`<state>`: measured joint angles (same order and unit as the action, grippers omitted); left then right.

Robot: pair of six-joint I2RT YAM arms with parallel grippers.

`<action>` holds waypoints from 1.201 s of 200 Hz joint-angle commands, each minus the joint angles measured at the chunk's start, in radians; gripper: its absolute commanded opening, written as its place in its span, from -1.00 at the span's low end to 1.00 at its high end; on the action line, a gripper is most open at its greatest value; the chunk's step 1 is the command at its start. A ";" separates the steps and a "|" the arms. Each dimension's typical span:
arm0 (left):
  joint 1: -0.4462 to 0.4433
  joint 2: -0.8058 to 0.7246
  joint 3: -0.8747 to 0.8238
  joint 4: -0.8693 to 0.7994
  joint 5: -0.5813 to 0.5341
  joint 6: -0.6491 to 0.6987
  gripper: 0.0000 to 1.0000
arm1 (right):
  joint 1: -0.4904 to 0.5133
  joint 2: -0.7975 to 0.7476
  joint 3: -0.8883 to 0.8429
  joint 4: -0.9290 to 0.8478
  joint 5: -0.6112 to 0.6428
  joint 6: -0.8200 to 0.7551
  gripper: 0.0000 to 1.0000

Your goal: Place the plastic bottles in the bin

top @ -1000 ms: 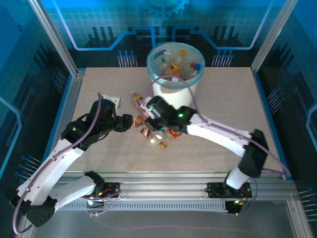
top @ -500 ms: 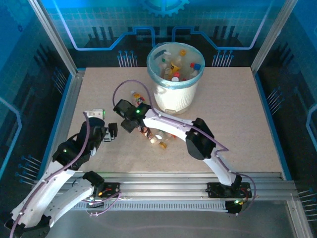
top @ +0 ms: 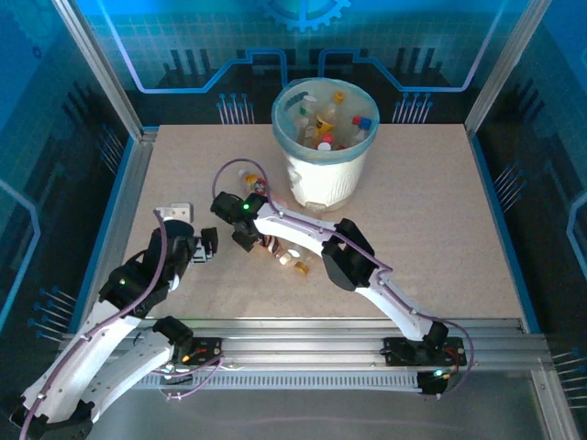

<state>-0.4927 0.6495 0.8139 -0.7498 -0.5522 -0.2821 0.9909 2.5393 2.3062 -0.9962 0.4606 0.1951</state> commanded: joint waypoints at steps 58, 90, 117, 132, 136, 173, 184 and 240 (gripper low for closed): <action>0.008 -0.011 0.003 0.013 0.021 0.012 0.62 | 0.008 -0.065 0.052 -0.012 -0.037 -0.007 0.08; 0.009 -0.004 0.079 0.001 0.018 0.041 0.62 | 0.012 -0.222 0.056 0.001 -0.090 -0.026 0.01; 0.008 0.022 0.194 -0.007 0.008 0.079 0.62 | 0.006 -0.369 0.102 0.033 -0.146 -0.063 0.00; 0.008 0.049 0.273 0.001 0.028 0.091 0.62 | -0.008 -0.431 0.153 0.052 -0.157 -0.081 0.00; 0.008 0.060 0.297 0.002 0.039 0.093 0.62 | -0.012 -0.446 0.164 0.062 -0.156 -0.086 0.00; 0.009 0.211 0.504 0.017 0.209 0.110 0.60 | -0.081 -0.575 0.191 0.250 -0.090 -0.133 -0.03; 0.009 0.267 0.571 0.020 0.281 0.113 0.60 | -0.116 -0.586 0.200 0.302 -0.079 -0.147 -0.04; -0.003 0.519 0.810 0.014 0.568 0.103 0.59 | -0.343 -0.451 0.338 0.407 -0.103 -0.155 -0.06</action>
<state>-0.4927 1.1076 1.5524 -0.7319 -0.1471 -0.1841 0.7170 1.9842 2.5992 -0.6395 0.3515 0.0574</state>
